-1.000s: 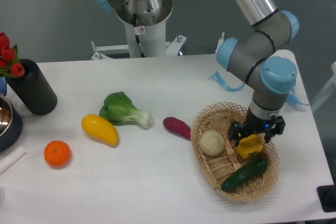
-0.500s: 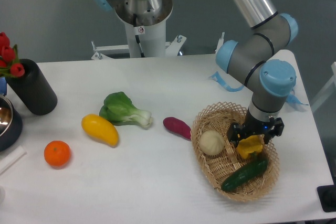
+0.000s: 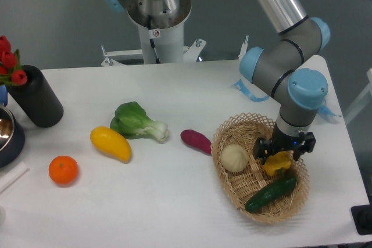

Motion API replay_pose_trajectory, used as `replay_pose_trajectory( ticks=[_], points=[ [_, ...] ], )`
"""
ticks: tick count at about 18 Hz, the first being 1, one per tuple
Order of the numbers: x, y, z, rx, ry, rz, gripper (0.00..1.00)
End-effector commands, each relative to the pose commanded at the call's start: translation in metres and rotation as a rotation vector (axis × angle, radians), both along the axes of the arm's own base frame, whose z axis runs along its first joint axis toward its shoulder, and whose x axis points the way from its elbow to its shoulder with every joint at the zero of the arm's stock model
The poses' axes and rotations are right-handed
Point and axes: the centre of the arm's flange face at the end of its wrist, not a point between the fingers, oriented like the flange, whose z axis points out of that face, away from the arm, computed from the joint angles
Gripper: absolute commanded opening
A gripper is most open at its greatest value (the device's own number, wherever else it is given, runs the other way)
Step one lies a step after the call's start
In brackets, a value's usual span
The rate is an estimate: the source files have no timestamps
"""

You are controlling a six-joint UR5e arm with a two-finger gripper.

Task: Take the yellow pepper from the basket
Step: 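Close the gripper around the yellow bell pepper in the basket, then lift the yellow pepper up out of the basket and raise it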

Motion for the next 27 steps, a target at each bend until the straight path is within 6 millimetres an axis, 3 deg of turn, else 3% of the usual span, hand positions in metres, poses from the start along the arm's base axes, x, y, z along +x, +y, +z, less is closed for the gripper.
replay_pose_trajectory(
  ticks=[3,6,9,11,13,18,23,27],
  points=[
    [0.000,0.000,0.001,0.001,0.001,0.001,0.74],
    [0.000,0.000,0.002,0.001,0.001,0.001,0.59],
    [0.001,0.000,0.005,0.004,0.007,-0.002,0.58],
    [0.001,0.000,0.009,0.006,0.011,0.000,0.49],
    [0.001,0.000,0.011,0.008,0.014,-0.002,0.48],
    [0.008,-0.007,0.070,0.016,0.112,-0.155,0.48],
    [0.003,-0.052,0.133,-0.005,0.199,-0.283,0.48],
    [-0.002,-0.080,0.153,-0.042,0.201,-0.412,0.48]
  ],
)
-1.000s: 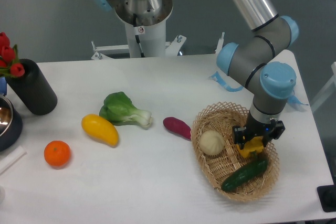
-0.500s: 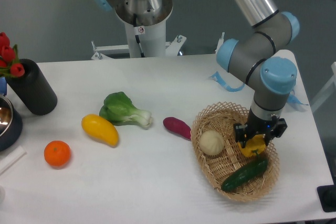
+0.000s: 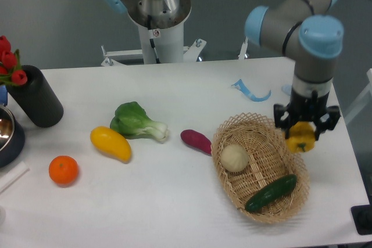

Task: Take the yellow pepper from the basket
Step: 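Lift the yellow pepper up out of the basket and raise it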

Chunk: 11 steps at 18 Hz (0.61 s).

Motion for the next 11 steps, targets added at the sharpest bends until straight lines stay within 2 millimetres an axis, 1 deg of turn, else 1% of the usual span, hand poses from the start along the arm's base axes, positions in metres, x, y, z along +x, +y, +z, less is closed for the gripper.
replay_pose_trajectory(
  ticks=[6,8,11],
  points=[
    [-0.004,-0.034,0.014,-0.042,-0.014,-0.121,0.48],
    [-0.002,-0.036,0.019,-0.043,-0.010,-0.126,0.48],
    [-0.003,-0.039,0.020,-0.040,-0.009,-0.120,0.48]
  ],
)
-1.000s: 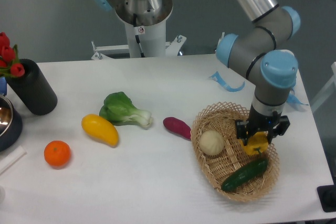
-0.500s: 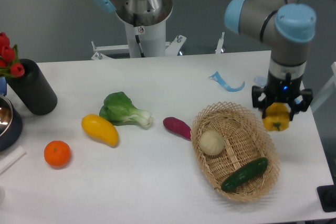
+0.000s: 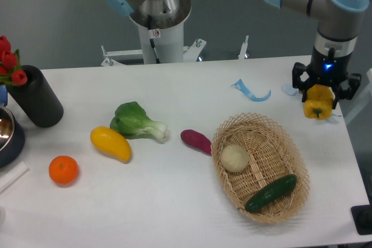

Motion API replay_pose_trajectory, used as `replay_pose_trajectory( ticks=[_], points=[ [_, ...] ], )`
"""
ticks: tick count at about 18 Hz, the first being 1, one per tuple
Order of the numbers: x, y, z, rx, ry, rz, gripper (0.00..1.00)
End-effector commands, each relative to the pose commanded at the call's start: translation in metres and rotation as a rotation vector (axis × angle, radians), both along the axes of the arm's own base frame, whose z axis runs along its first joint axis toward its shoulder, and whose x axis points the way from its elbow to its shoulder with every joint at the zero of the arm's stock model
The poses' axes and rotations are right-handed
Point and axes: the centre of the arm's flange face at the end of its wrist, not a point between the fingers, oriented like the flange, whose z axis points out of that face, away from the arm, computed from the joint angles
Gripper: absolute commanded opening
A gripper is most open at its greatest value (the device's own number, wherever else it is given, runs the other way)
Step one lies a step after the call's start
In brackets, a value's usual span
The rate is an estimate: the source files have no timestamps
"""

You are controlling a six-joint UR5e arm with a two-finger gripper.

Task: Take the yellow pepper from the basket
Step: 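Lift the yellow pepper up out of the basket and raise it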

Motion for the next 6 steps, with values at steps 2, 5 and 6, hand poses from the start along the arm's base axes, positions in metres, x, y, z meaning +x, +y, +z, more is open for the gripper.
replay_pose_trajectory(
  ticks=[2,5,6],
  points=[
    [0.0007,-0.0003,0.0000,-0.001,-0.002,0.003,0.48],
    [-0.0002,-0.0009,0.0015,0.002,0.001,0.007,0.48],
    [0.0002,-0.0009,0.0025,0.003,0.002,0.007,0.48]
  ],
)
